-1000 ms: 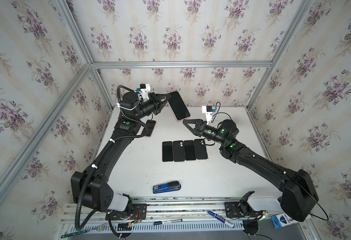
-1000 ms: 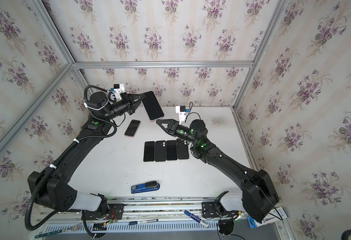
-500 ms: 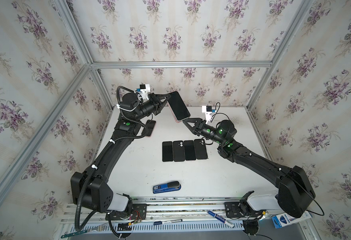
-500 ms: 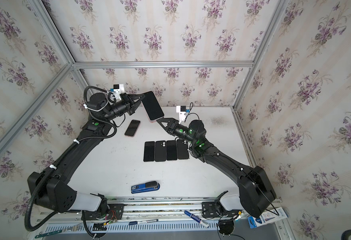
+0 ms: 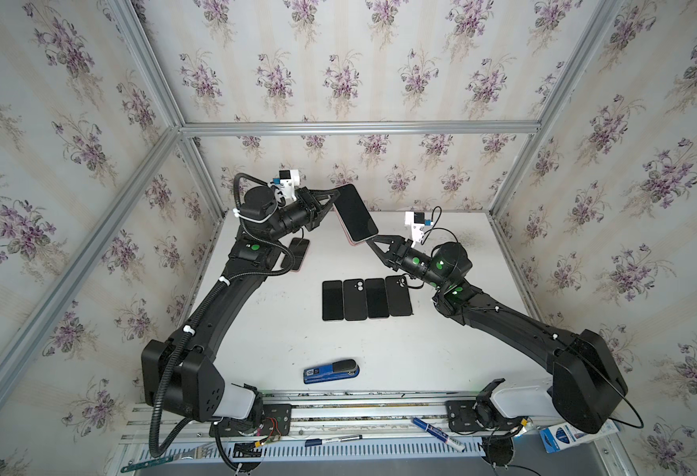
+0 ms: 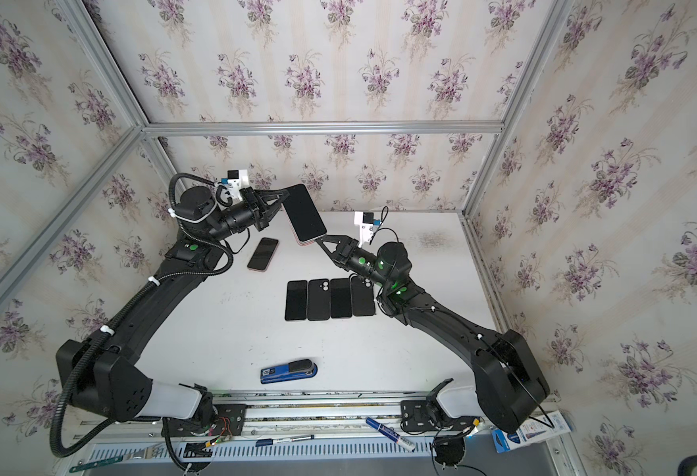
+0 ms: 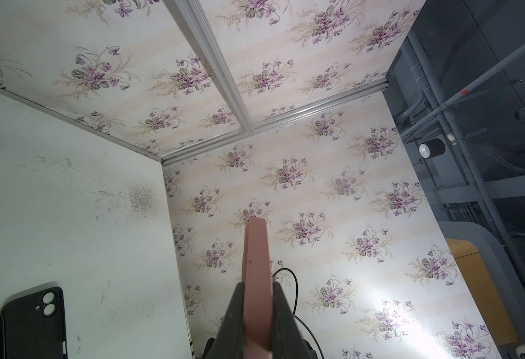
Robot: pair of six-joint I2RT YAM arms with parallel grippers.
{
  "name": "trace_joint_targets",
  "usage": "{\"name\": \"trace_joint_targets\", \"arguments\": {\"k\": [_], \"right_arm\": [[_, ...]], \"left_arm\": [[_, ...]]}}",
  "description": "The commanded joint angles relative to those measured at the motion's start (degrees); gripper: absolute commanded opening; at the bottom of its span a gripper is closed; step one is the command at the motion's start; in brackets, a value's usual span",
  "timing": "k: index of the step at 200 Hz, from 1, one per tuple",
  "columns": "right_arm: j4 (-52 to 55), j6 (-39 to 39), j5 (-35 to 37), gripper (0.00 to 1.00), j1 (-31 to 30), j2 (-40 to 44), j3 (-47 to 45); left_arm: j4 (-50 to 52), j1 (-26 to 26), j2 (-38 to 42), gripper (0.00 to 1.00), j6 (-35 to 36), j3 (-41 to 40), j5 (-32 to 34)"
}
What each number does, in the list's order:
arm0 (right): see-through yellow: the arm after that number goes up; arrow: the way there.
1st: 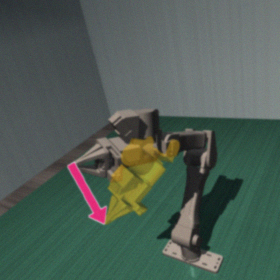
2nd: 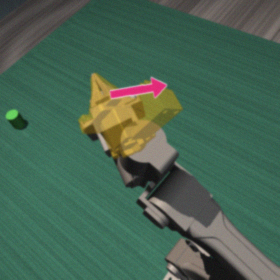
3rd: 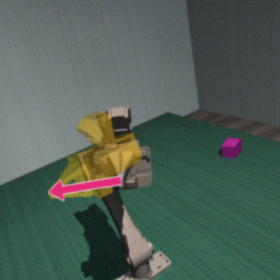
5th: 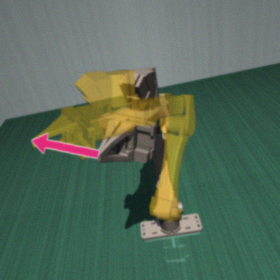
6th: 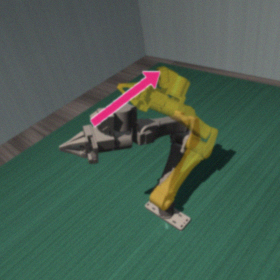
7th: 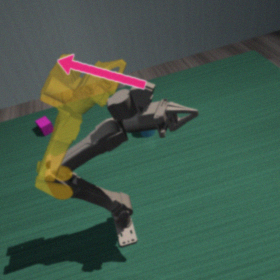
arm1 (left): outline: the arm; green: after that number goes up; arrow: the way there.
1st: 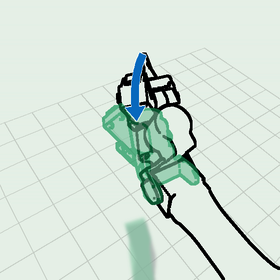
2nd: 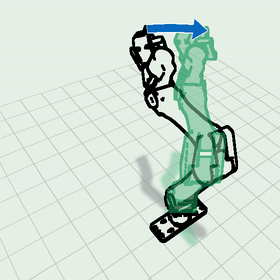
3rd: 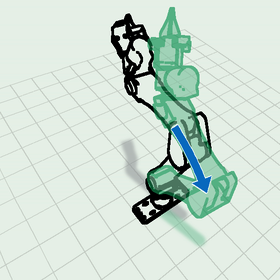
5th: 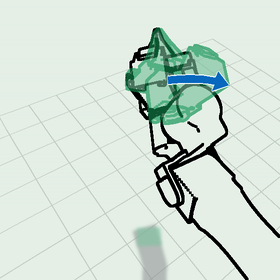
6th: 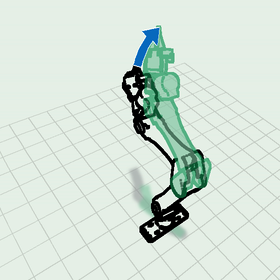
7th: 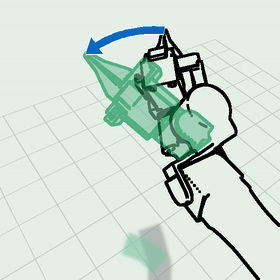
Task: Take the phone out of the phone case
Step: Remove the phone case from the phone.
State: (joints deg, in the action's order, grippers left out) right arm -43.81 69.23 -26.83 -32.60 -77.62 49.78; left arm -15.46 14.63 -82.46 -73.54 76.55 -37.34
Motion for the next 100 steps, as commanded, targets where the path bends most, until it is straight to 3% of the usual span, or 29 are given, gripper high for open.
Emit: {"name": "trace_joint_targets", "arguments": {"k": [1,64,100], "right_arm": [[-2.86,0.71,1.31,0.24,-0.01,0.48,-0.03],[-3.62,1.21,1.59,0.17,0.12,0.26,0.05],[-4.31,2.24,1.56,0.02,0.23,-0.3,0.31]], "left_arm": [[-5.02,-0.06,0.48,0.0,-1.52,0.0,-1.75],[-5.45,0.04,0.53,0.0,-1.3,-0.35,-1.87],[-5.34,0.04,0.39,0.0,-0.47,-1.34,-1.9]]}}
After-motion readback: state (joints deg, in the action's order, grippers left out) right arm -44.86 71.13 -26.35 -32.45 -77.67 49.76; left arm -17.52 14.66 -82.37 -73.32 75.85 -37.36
